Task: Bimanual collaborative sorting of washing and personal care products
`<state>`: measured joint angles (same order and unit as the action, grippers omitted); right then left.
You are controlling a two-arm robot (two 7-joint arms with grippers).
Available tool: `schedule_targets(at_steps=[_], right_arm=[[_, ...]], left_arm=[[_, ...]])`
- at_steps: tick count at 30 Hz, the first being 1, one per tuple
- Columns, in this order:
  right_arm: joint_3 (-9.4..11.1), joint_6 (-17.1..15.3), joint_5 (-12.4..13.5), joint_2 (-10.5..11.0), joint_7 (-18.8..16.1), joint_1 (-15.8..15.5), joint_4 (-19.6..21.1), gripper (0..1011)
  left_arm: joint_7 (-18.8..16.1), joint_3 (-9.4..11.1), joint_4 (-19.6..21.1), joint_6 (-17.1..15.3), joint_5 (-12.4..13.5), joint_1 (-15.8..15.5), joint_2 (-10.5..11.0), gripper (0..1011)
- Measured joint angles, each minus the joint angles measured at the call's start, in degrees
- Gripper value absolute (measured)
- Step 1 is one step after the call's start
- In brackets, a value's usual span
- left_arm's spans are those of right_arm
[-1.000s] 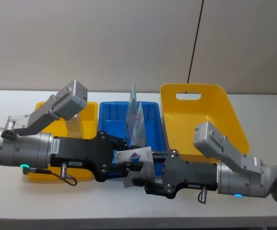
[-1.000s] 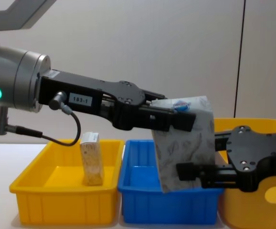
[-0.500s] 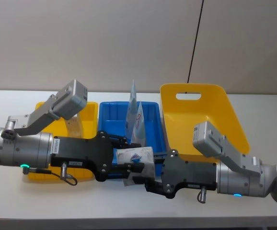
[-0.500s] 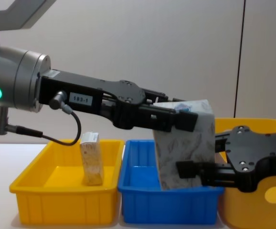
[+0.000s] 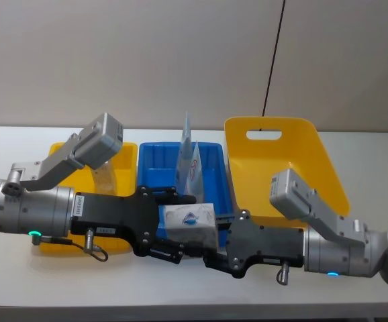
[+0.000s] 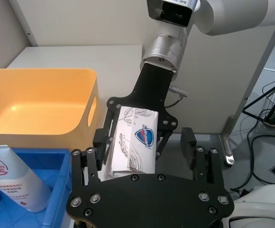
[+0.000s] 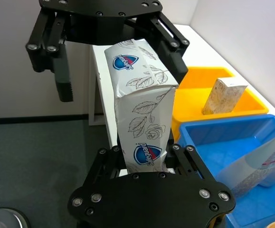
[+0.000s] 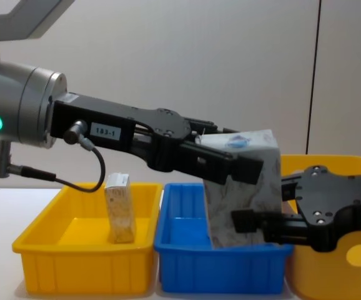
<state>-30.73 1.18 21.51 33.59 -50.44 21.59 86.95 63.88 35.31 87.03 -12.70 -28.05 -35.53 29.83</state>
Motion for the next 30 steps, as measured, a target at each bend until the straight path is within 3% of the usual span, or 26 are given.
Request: schedule_targets(at_steps=[4, 16, 30], right_arm=[[0.0, -0.4, 0.1, 0.3, 0.5, -0.4, 0.4, 380], [0.7, -2.2, 1.3, 2.5, 2.1, -2.5, 2.3, 373], [4.5, -4.1, 4.4, 4.7, 8.7, -7.8, 6.3, 373]], left_arm=[[0.0, 0.0, 0.0, 0.0, 0.0, 0.0, 0.0, 998], [0.0, 0.0, 0.0, 0.0, 0.1, 0.0, 0.0, 1001], [0.0, -0.1, 0.0, 0.0, 0.1, 0.0, 0.0, 1001]])
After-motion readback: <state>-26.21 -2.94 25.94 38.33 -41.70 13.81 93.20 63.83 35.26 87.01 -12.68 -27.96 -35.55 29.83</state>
